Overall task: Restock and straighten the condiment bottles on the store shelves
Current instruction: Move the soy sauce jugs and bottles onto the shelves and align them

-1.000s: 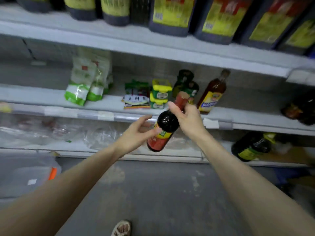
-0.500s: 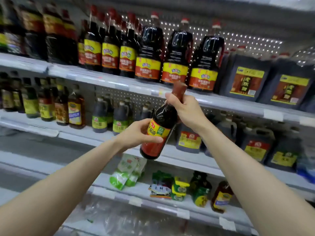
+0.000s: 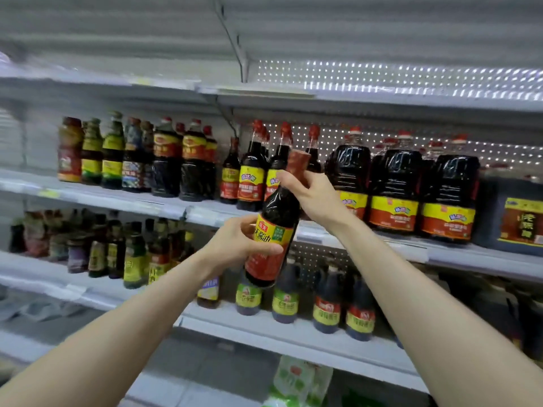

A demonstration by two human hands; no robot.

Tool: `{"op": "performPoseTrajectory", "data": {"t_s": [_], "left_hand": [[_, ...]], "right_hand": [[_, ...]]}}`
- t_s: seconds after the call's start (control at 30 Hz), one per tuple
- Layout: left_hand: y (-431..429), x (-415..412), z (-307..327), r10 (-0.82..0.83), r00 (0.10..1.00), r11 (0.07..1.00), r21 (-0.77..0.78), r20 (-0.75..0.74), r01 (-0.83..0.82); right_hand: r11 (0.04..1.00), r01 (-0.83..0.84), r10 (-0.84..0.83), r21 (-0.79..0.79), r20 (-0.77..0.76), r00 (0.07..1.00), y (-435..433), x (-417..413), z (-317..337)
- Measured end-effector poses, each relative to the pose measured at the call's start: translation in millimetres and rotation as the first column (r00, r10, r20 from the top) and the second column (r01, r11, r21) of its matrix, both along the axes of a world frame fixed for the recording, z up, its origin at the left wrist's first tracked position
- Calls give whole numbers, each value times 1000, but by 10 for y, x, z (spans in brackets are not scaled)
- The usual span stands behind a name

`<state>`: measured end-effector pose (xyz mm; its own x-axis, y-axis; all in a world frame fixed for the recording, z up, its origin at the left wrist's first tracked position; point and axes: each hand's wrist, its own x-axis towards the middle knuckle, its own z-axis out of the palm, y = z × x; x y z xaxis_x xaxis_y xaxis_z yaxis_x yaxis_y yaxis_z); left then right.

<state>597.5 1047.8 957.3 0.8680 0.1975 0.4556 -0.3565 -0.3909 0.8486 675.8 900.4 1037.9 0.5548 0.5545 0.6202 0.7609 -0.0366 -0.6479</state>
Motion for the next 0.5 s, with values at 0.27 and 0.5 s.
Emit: {"op": "performPoseTrajectory", "data": {"t_s": [0.27,0.5], "left_hand": [[1304,105,327,33,998,999,17,61,-34],[2063,439,579,108,985,994,15,131,-111]], "right_hand": [[993,49,-49,105,6,999,1278,-7,217],[985,117,-120,126,17,993,2056,272,334]]}}
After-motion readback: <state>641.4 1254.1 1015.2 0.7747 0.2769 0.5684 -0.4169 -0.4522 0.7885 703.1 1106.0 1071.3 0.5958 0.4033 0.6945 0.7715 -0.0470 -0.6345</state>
